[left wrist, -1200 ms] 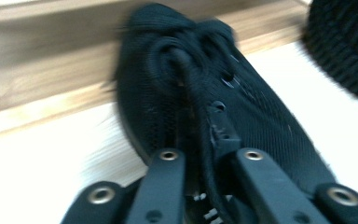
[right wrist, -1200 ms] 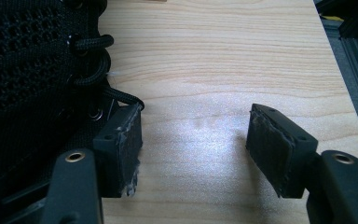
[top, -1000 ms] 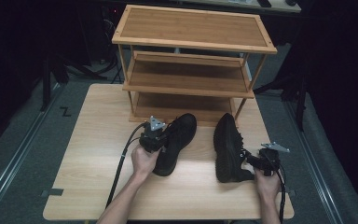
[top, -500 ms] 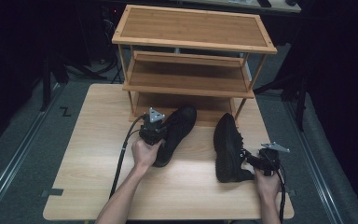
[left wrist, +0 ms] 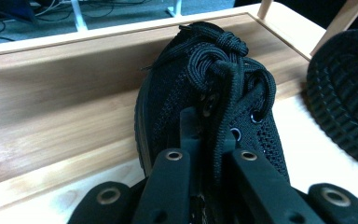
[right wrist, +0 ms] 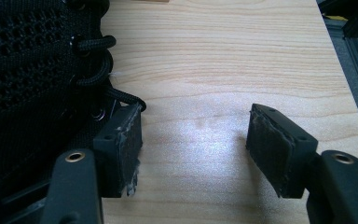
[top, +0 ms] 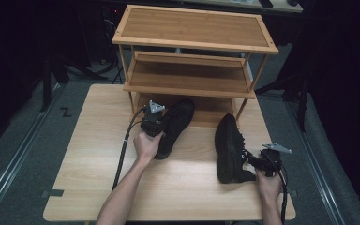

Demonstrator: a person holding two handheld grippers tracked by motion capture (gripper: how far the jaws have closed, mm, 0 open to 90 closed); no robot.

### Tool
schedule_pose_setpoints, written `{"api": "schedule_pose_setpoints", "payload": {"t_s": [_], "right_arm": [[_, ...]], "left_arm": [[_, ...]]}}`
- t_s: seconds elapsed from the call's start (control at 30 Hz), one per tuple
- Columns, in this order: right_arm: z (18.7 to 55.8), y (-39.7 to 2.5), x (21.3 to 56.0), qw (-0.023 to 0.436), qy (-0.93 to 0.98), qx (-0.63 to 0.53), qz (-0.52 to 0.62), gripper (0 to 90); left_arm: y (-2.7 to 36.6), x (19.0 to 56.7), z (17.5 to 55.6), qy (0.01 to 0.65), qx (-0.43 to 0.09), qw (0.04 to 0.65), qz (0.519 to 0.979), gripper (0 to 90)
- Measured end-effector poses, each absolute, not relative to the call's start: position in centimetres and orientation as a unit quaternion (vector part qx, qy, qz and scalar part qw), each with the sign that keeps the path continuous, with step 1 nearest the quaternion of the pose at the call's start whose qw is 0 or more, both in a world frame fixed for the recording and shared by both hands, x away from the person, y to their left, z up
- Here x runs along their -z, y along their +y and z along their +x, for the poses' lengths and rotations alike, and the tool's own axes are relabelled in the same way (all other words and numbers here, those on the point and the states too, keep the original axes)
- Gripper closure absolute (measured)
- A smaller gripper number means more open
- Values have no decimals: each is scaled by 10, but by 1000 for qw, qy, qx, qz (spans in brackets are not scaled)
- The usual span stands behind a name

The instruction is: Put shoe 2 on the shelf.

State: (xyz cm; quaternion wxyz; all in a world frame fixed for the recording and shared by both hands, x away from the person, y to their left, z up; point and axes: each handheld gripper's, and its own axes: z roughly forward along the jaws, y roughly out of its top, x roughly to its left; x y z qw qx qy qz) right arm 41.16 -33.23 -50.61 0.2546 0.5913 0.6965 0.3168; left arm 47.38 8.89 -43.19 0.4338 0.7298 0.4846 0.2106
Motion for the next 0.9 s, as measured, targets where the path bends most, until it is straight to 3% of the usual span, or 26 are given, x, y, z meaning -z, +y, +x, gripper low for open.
{"api": "schedule_pose_setpoints", "payload": {"t_s": [0.9], "right_arm": [[411,-332,506,254,697,-317,591,359]], "left_arm": [[61,433,529,518,-257,435,690,886]]}}
